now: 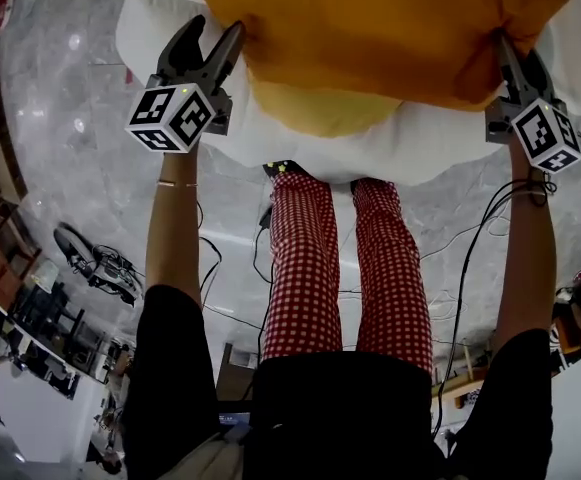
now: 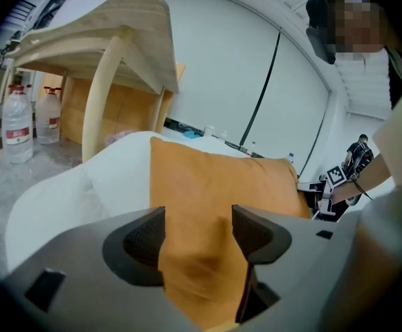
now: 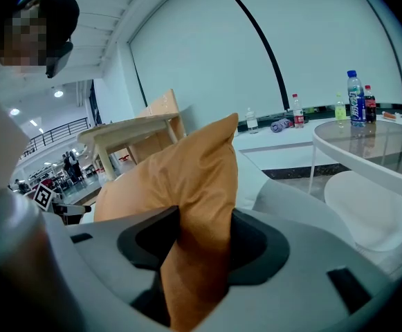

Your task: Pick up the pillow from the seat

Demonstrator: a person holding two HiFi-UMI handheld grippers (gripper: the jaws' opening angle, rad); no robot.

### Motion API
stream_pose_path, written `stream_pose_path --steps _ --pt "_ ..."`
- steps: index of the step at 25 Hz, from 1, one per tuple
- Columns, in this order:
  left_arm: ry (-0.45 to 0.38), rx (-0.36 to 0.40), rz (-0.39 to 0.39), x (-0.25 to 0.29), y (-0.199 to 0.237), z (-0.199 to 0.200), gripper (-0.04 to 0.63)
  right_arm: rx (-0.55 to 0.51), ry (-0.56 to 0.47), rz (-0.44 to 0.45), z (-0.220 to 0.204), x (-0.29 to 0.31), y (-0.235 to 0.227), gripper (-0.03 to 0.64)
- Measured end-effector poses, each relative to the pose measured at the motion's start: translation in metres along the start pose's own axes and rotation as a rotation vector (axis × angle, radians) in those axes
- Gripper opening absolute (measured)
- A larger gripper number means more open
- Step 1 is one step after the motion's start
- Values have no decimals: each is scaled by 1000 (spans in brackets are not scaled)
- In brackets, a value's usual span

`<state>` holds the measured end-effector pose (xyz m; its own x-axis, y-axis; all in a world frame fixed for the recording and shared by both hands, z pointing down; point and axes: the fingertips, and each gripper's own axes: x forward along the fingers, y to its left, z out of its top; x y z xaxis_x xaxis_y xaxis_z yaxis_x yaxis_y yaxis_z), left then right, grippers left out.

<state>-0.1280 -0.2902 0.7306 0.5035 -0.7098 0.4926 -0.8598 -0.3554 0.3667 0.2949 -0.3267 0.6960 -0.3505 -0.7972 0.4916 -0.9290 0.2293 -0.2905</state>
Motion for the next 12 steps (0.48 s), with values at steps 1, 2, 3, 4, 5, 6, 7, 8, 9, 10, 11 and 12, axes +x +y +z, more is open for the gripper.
stream_pose_path --steps 1,2,3,4,5,6,7,8,9,10,11,12 --pt "2 -5 -7 3 1 -1 294 0 -3 0 0 1 0 229" --pt "2 -8 -12 5 2 -2 295 1 -5 -1 0 1 0 229" --pt "0 -9 -14 6 2 -4 295 2 -7 -3 0 0 0 229" --pt "-4 -5 -14 8 3 -5 295 2 -9 -4 -2 -1 -1 229" --pt "-9 0 -14 9 3 -6 295 2 -12 -6 -3 -2 -1 229" --pt "-13 2 -14 10 4 -7 296 0 -14 -8 -4 -4 -2 229" --pt "-16 0 -15 12 5 -8 296 -2 -16 -12 -5 -5 -2 229" --pt "-18 -9 -19 13 8 -9 298 -4 -17 -17 -5 -6 -3 229" --pt "-19 -22 -23 14 10 -10 303 -6 -17 -21 -6 -6 -3 229" --pt "-18 -32 -28 15 13 -11 307 -8 -16 -23 -6 -7 -2 229" --pt "-15 -36 -34 16 16 -12 312 -9 -13 -23 -7 -6 -1 229" --pt "-11 -37 -44 17 18 -13 317 -10 -11 -22 -8 -6 -1 229"
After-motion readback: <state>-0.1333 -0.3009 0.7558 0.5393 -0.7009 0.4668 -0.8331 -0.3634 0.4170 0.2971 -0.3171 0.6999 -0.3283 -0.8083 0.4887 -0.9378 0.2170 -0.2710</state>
